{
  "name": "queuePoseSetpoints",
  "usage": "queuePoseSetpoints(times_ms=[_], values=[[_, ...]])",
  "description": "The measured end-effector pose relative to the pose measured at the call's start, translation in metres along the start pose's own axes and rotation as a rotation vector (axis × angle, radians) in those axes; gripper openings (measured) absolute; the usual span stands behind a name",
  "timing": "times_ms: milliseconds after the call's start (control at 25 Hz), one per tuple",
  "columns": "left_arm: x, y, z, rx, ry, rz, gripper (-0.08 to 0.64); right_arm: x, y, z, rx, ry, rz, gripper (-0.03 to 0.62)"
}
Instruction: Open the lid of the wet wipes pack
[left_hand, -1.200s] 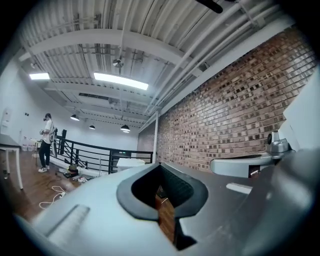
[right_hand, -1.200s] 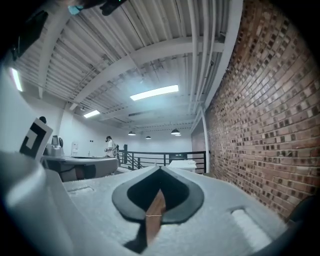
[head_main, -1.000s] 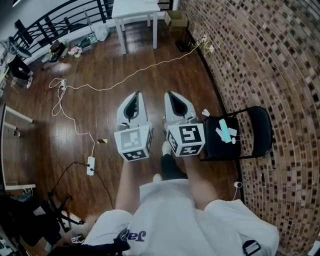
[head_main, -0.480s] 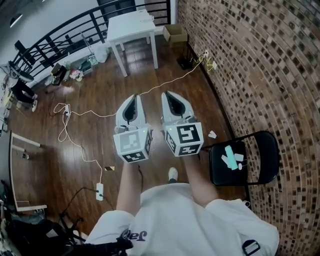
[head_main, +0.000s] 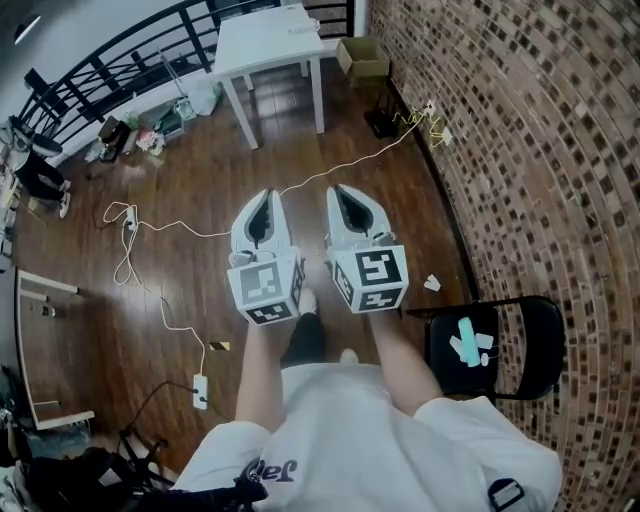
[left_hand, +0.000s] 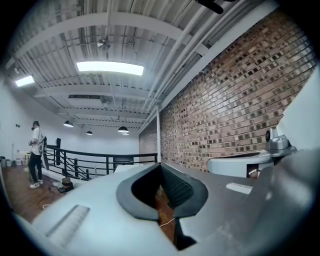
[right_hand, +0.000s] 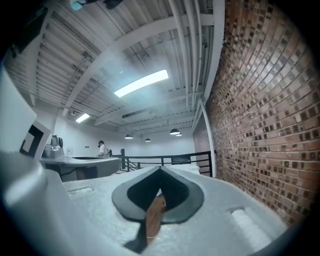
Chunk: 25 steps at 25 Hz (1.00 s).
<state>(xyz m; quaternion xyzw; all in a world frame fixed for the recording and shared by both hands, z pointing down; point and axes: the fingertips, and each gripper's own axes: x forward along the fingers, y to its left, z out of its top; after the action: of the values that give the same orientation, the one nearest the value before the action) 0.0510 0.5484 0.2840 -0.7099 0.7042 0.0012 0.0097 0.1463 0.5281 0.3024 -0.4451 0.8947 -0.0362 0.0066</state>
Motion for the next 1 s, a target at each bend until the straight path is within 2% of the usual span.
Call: queuePoseSetpoints(times_ms=[120,360,520,720,880,1000], values=[[0.057,0.026,-0.002,-0.028,-0.018,-0.015,0.017,0.066,-0.015,0.007,-0.036,-0.008,-0.015,-0.012],[0.151,0.106,0.005,-0.08,-0.017,0.011,0.017,0.191,-0.03,0.018,-0.065,0.022,-0.054,-0.012],[0.209,0.137,0.009,-0.086,-0.035,-0.007,0.017,0.245,-0.041,0.026,-0.092,0.022,-0.087,-0.012],[0.267,0.167,-0.002,-0.101,-0.009,0.002,0.015,0.296,-0.051,0.023,-0.104,0.034,-0.086,-0.012],[0.315,0.174,-0.017,-0.024,0.0,-0.001,0.017,0.339,-0.077,0.021,-0.083,0.031,-0.088,-0.012],[0.354,0.171,-0.027,-0.01,0.004,-0.023,0.017,0.375,-0.102,0.013,-0.068,0.036,-0.083,-0.012]])
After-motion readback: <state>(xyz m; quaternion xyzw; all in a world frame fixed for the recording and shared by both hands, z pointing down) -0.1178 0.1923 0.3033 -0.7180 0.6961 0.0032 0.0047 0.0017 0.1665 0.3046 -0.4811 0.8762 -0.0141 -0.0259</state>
